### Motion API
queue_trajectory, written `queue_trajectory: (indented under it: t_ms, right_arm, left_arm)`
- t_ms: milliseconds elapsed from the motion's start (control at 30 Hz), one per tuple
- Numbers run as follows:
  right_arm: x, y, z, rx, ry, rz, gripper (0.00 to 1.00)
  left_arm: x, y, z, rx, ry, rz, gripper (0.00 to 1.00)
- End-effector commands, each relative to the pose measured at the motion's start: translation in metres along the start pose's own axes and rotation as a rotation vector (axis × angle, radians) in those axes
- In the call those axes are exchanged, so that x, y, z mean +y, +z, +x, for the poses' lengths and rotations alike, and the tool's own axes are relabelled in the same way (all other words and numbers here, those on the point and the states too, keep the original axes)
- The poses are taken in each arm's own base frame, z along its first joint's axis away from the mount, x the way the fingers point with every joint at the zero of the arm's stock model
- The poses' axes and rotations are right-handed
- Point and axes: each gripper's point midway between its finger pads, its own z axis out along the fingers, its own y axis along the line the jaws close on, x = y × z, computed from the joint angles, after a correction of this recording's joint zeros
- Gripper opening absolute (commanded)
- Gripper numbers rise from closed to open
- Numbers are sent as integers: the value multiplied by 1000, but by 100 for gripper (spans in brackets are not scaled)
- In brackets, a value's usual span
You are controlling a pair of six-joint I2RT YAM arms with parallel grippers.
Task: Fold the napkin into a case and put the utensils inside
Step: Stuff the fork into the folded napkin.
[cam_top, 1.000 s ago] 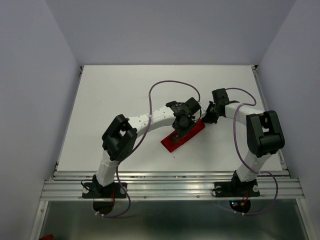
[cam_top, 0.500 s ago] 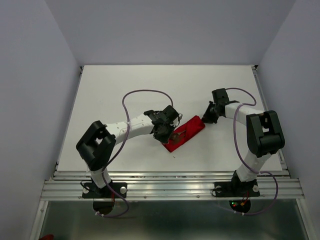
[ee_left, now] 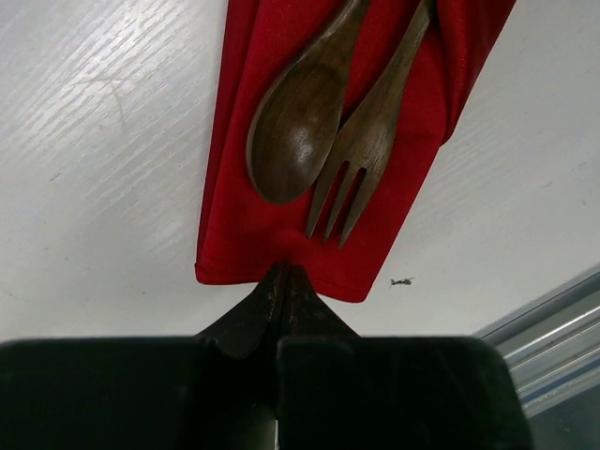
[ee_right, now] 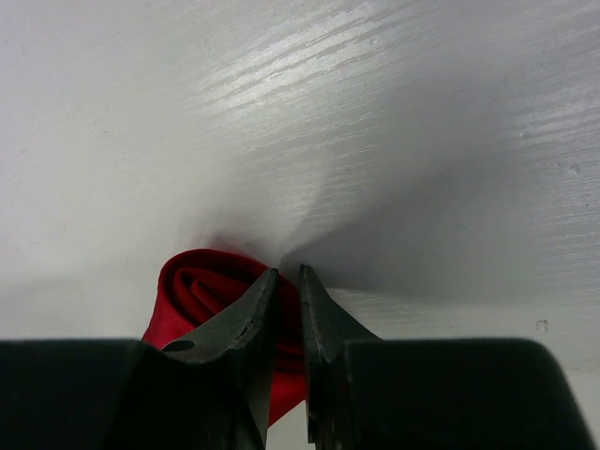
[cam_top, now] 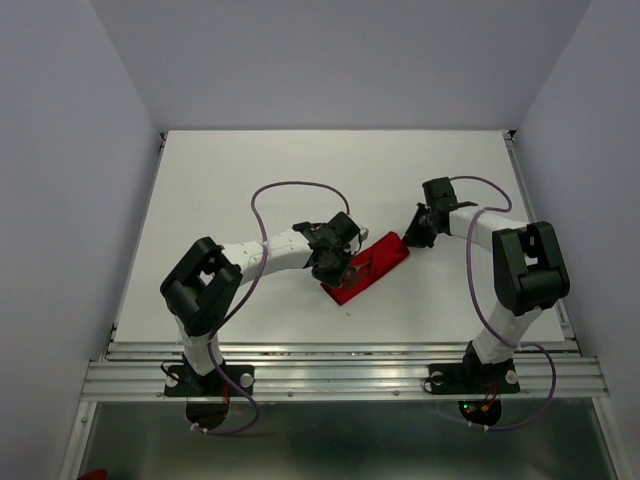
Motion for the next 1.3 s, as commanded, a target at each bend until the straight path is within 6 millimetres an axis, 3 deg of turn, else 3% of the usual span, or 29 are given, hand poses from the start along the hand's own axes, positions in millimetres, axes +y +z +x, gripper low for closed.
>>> queue_trajectory:
  t_ms: [0,800,1067,1267]
  right_arm:
    - [6,-11,-4,-37,-26,-12,20]
    - [4,-13,-3,-37,-20,-1,20]
    - [2,-15,-1,-37,-21,2,20]
    - [1,-14,0,-36,-20,3,20]
  left_arm:
    - [-9,0,-13,-21,20,38,0]
    - [-28,4,-28,-45,29,126,0]
    - [-26,2,-29,-46,38,113,0]
    - [-13,-5,-22,-50,38,53,0]
